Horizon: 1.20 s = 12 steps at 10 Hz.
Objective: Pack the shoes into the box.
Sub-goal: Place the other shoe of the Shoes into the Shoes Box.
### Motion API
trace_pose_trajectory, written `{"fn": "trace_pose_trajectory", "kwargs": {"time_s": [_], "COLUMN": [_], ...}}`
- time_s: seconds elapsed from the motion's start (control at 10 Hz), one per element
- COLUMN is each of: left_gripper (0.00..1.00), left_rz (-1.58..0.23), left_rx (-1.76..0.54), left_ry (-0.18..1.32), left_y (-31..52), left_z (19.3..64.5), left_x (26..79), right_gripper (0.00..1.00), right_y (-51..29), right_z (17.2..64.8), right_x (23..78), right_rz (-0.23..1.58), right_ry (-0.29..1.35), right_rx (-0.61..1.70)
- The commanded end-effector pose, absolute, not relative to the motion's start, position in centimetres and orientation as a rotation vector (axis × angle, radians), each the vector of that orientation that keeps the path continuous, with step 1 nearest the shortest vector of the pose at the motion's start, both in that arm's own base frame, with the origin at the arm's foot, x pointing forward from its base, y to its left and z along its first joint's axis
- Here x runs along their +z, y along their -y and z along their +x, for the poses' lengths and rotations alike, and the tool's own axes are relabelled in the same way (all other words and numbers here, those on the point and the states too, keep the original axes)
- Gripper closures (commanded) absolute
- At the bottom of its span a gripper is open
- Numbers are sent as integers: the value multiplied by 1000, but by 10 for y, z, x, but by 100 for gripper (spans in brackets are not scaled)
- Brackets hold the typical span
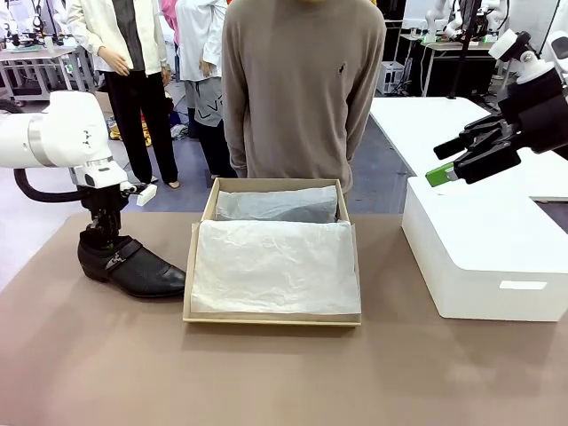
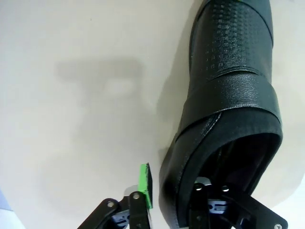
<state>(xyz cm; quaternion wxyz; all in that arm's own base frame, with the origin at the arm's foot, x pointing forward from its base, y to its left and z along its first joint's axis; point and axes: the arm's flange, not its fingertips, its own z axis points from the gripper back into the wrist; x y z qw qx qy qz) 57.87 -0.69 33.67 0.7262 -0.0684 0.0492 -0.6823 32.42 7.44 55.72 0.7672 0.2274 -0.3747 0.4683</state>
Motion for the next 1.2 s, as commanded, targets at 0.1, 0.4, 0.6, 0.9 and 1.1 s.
{"fn": "trace_pose_trajectory", "kwargs": {"time_s": [0.1,0.4,0.6,0.9,1.1], "left_gripper": [100,100,100,100,100], "left_rz": [-114,-87,-70,-57,-33], "left_rx": [-1528,-1543,-1548,-1466,-1281], "left_ry": [-104,-114,-126,-118,-109], "left_y": [5,6,7,-13,-30], "left_z": [578,576,575,576,580], "left_x": [340,341,343,376,417], "right_gripper": [0,0,0,0,0], "right_y": [-74,-74,-74,-74,-74], "right_z": [328,328,328,328,328], "right_x": [557,557,557,557,557], "right_rz": [514,514,514,514,514], "right_ry": [833,833,833,833,833], "right_rx": [1039,1039,1039,1039,1039]}}
